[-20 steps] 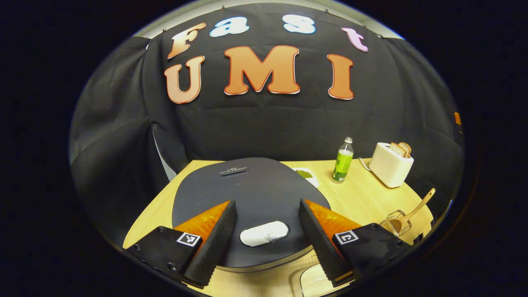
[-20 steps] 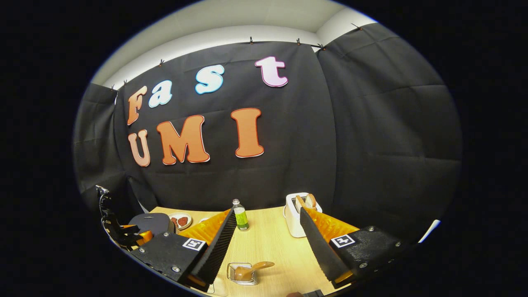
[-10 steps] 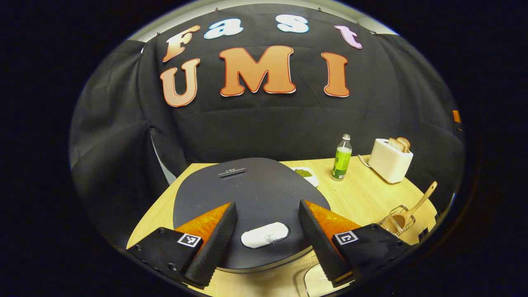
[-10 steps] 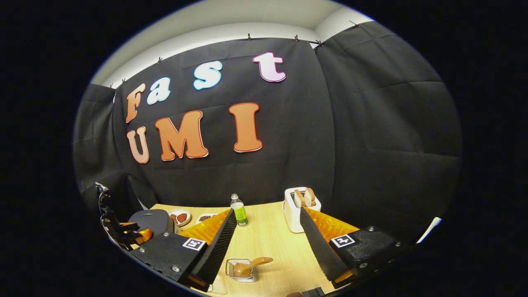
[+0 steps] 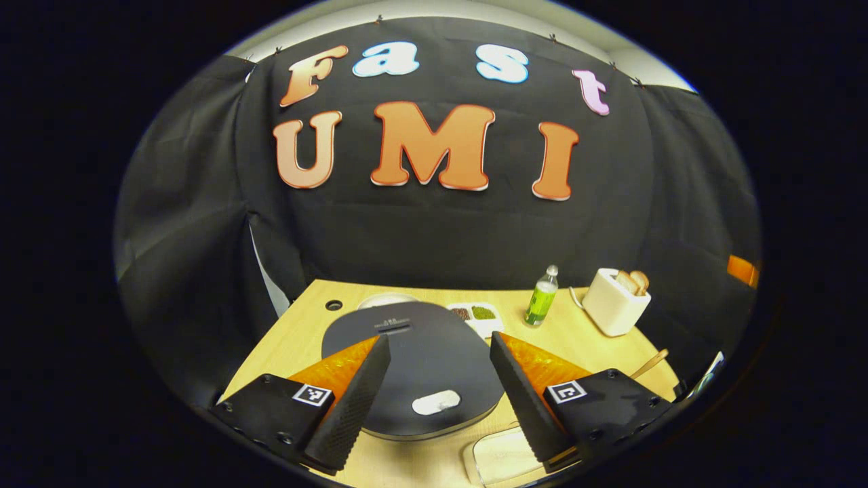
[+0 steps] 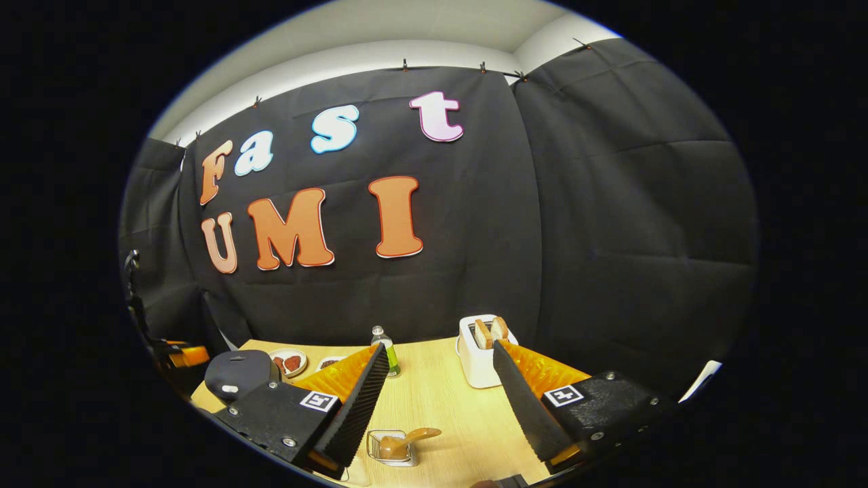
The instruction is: Close the left gripper, press the button to open the rice cooker; take a wooden spoon from the chopstick holder with the right hand, scoop a spoonful of rice and pour it into the rice cooker, then put the wooden spoon back into the chopstick holder.
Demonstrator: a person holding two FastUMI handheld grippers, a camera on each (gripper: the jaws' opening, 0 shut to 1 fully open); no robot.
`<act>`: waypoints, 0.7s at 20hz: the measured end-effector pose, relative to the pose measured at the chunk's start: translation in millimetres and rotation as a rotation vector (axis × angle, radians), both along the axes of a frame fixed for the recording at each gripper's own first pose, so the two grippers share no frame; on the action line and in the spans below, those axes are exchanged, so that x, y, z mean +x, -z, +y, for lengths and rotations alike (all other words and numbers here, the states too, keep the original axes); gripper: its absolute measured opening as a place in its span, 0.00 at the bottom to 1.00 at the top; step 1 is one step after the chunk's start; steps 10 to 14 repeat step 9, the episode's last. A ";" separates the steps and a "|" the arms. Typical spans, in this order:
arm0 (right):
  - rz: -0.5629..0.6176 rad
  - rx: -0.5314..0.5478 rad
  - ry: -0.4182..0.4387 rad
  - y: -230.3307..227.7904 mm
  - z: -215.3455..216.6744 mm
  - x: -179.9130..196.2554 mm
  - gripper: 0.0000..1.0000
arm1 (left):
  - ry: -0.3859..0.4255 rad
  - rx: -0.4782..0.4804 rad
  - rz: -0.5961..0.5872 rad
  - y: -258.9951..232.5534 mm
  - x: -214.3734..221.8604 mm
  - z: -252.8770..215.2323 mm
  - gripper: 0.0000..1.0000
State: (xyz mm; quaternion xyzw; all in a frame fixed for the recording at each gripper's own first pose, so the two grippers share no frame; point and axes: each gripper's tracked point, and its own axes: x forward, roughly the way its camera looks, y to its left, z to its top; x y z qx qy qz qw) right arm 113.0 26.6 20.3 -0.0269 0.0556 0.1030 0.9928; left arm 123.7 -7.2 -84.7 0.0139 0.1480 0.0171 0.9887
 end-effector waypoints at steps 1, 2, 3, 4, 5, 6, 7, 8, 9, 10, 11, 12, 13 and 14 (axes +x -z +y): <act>-0.006 -0.001 -0.001 -4.3 0.3 0.1 0.95 | -0.004 -0.004 -0.038 -22.6 -3.3 1.0 0.98; -0.012 -0.002 -0.001 -7.9 0.4 -0.3 0.95 | -0.010 0.001 -0.078 -43.9 -8.5 3.9 0.94; -0.017 -0.004 -0.001 -11.3 0.1 -0.9 0.95 | -0.017 0.011 -0.116 -64.5 -13.1 7.2 0.94; -0.024 -0.007 0.000 -15.1 0.4 -1.2 0.95 | -0.026 0.022 -0.145 -81.9 -19.7 10.1 0.94; -0.033 -0.013 0.000 -19.5 1.0 -1.8 0.95 | -0.035 0.033 -0.173 -98.8 -26.6 13.5 0.94; -0.045 -0.020 0.001 -25.0 0.1 -3.0 0.95 | -0.041 0.045 -0.199 -113.0 -32.8 16.9 0.95; -0.057 -0.027 0.000 -30.9 0.0 -4.5 0.95 | -0.050 0.055 -0.224 -126.7 -38.6 20.0 0.96; -0.069 -0.031 -0.002 -36.5 0.8 -5.9 0.95 | -0.058 0.059 -0.247 -138.8 -44.2 23.0 0.97; -0.079 -0.031 -0.004 -42.2 1.3 -8.1 0.95 | -0.068 0.057 -0.265 -149.4 -51.2 25.2 1.00; -0.079 -0.031 -0.004 -42.2 1.3 -8.1 0.95 | -0.068 0.057 -0.265 -149.4 -51.2 25.2 1.00; -0.079 -0.031 -0.004 -42.2 1.3 -8.1 0.95 | -0.068 0.057 -0.265 -149.4 -51.2 25.2 1.00; -0.079 -0.031 -0.004 -42.2 1.3 -8.1 0.95 | -0.068 0.057 -0.265 -149.4 -51.2 25.2 1.00; -0.079 -0.031 -0.004 -42.2 1.3 -8.1 0.95 | -0.068 0.057 -0.265 -149.4 -51.2 25.2 1.00; -0.079 -0.031 -0.004 -42.2 1.3 -8.1 0.95 | -0.068 0.057 -0.265 -149.4 -51.2 25.2 1.00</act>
